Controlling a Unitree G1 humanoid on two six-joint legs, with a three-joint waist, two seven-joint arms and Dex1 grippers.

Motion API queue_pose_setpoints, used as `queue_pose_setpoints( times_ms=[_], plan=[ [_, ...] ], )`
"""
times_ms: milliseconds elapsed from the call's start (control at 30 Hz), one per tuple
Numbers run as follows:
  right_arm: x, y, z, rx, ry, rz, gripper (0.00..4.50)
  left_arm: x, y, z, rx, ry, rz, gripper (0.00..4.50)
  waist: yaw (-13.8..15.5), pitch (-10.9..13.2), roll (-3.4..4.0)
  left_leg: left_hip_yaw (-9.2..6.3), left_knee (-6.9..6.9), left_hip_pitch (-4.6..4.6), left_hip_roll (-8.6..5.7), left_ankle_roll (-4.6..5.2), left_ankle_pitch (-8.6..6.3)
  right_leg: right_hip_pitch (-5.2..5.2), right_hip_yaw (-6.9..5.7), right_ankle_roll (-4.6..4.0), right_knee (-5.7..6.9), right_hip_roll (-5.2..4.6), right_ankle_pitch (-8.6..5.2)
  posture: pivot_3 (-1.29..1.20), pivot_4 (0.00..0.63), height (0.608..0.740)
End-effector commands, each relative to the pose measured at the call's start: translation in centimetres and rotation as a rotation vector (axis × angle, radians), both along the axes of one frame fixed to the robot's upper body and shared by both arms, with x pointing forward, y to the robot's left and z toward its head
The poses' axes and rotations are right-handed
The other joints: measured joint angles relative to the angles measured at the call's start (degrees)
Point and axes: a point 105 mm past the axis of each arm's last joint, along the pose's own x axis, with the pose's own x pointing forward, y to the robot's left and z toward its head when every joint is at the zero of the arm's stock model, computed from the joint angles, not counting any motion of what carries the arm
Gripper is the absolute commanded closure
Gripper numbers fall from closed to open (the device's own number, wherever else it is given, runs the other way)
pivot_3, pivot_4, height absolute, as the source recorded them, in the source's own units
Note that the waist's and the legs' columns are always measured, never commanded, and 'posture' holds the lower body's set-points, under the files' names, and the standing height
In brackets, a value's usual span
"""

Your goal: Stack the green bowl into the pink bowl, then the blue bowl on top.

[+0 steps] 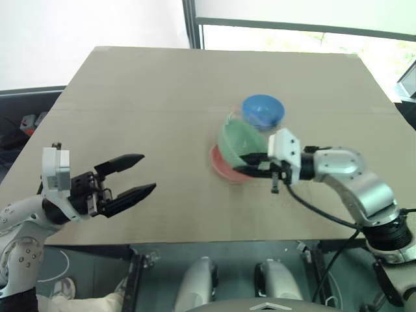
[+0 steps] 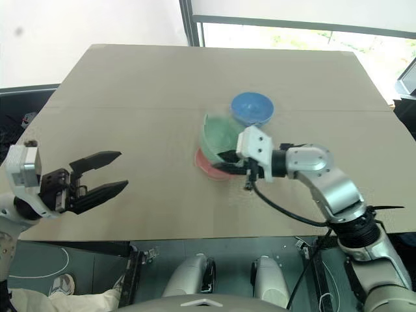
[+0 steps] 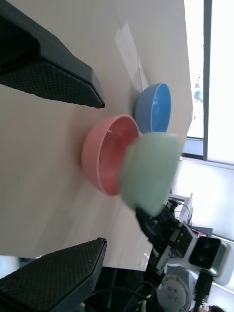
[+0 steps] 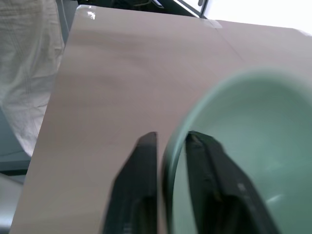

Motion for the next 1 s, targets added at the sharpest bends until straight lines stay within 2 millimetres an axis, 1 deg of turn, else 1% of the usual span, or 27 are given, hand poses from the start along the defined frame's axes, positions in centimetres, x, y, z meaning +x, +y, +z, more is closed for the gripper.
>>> queue_pose_setpoints(
  times_ms=[33,100,133,200,233,267,333,367,433,500,600,667,767,833,900,933,1000],
  plan=[
    [2.0,-1.3,1.7,0.031,-0.116,-0.126,2.07,0.0,-0.9,0.9,0.015,-0.055,-0.024,0.0,0.02,0.0,0.0,0.0,0.0,-0.01,-0.02,0.0,0.0,0.0,0.0,0.04,-0.01,0.0,0.02,0.0,0.15,0.74],
    [2.6,-2.2,4.0,0.117,-0.145,-0.18,1.16,-0.1,-1.2,0.9,0.011,-0.056,-0.027,0.0,-0.11,0.0,0.0,0.03,-0.01,-0.08,-0.03,0.01,0.0,-0.07,0.03,0.19,-0.01,-0.01,0.1,0.0,0.15,0.74],
    [3.1,-2.9,5.3,0.151,-0.167,-0.21,0.91,-0.1,-1.2,0.9,0.008,-0.058,-0.022,0.0,-0.19,0.01,0.02,0.04,-0.02,-0.15,-0.02,0.01,0.0,-0.1,0.02,0.2,-0.01,0.01,0.11,0.0,0.15,0.74],
    [4.9,-4.7,7.1,0.159,-0.264,-0.297,0.91,-0.1,-1.4,0.8,0.0,-0.059,-0.018,0.0,-0.39,0.05,0.08,0.06,-0.05,-0.17,0.03,0.0,0.0,-0.13,0.0,0.2,-0.03,0.05,0.11,0.0,0.15,0.74],
    [6.1,-5.7,7.3,0.126,-0.306,-0.336,0.91,-0.1,-1.5,0.7,-0.003,-0.058,-0.018,0.0,-0.5,0.05,0.08,0.09,-0.09,-0.17,0.03,0.0,0.0,-0.14,0.0,0.21,-0.05,0.06,0.11,0.0,0.15,0.74],
    [7.4,-6.8,7.1,0.066,-0.351,-0.372,0.91,-0.1,-1.6,0.7,-0.006,-0.058,-0.018,0.0,-0.6,0.05,0.07,0.1,-0.09,-0.15,0.03,0.0,0.0,-0.13,0.0,0.21,-0.07,0.07,0.11,0.0,0.15,0.74],
    [9.3,-8.3,6.2,-0.028,-0.407,-0.405,0.91,0.0,-1.8,0.7,-0.007,-0.059,-0.018,0.0,-0.62,0.02,0.03,0.14,-0.1,-0.1,0.02,0.0,0.0,-0.1,0.01,0.2,-0.09,0.09,0.1,0.0,0.15,0.74],
    [10.3,-8.8,5.5,-0.078,-0.431,-0.411,0.91,0.0,-1.8,0.7,-0.008,-0.06,-0.019,0.0,-0.61,0.01,0.01,0.14,-0.1,-0.07,0.02,0.0,0.0,-0.09,0.01,0.2,-0.11,0.1,0.1,0.0,0.15,0.74],
    [11.8,-9.2,3.6,-0.182,-0.471,-0.385,0.91,0.2,-1.9,0.8,-0.01,-0.065,-0.018,0.0,-0.81,0.01,0.01,0.17,-0.1,-0.06,0.02,0.0,0.01,-0.07,0.04,0.2,-0.09,0.11,0.1,0.0,0.15,0.74],
    [12.9,-8.9,2.0,-0.238,-0.491,-0.356,0.91,0.3,-2.0,0.9,-0.01,-0.07,-0.016,0.0,-1.02,0.05,0.06,0.23,-0.1,-0.04,0.02,0.0,0.01,-0.09,0.1,0.21,-0.07,0.14,0.1,0.0,0.15,0.74],
    [14.1,-7.7,-0.1,-0.31,-0.522,-0.321,0.91,0.2,-2.1,1.0,-0.009,-0.074,-0.009,0.0,-1.8,0.08,0.11,0.27,-0.18,-0.05,0.08,-0.03,0.03,-0.16,0.15,0.21,-0.06,0.18,0.11,0.0,0.15,0.74],
    [14.9,-7.1,-0.8,-0.353,-0.547,-0.334,0.91,0.1,-2.1,1.0,-0.005,-0.076,0.002,0.0,-2.4,0.09,0.12,0.26,-0.24,-0.1,0.1,-0.08,0.06,-0.21,0.15,0.21,-0.03,0.18,0.11,0.0,0.15,0.74],
    [15.8,-6.4,-0.8,-0.38,-0.587,-0.352,0.91,-0.3,-2.1,0.9,-0.002,-0.076,0.017,0.0,-2.39,0.09,0.13,0.25,-0.3,-0.16,0.13,-0.09,0.07,-0.24,0.14,0.21,-0.01,0.19,0.11,0.0,0.15,0.74],
    [15.9,-6.1,-0.8,-0.39,-0.601,-0.34,1.34,-0.6,-2.0,0.9,-0.003,-0.074,0.03,0.0,-2.35,0.1,0.14,0.23,-0.32,-0.18,0.14,-0.1,0.06,-0.24,0.1,0.21,-0.04,0.18,0.11,0.0,0.15,0.74],
    [15.9,-5.9,-0.7,-0.404,-0.616,-0.323,1.95,-0.8,-2.0,0.8,-0.004,-0.073,0.039,0.0,-2.2,0.1,0.14,0.19,-0.33,-0.18,0.14,-0.12,0.07,-0.23,0.05,0.21,-0.04,0.18,0.11,0.0,0.15,0.74],
    [15.9,-5.9,-0.7,-0.409,-0.621,-0.314,2.48,-0.9,-1.9,0.8,-0.006,-0.072,0.043,0.0,-2.14,0.1,0.14,0.17,-0.33,-0.18,0.14,-0.14,0.08,-0.21,0.03,0.21,-0.04,0.17,0.11,0.0,0.15,0.74],
    [15.8,-6.0,-0.7,-0.418,-0.628,-0.304,3.21,-1.0,-2.0,0.8,-0.009,-0.071,0.049,0.0,-2.14,0.11,0.15,0.16,-0.31,-0.18,0.14,-0.15,0.09,-0.19,0.02,0.21,-0.04,0.17,0.11,0.0,0.15,0.74]
  ],
)
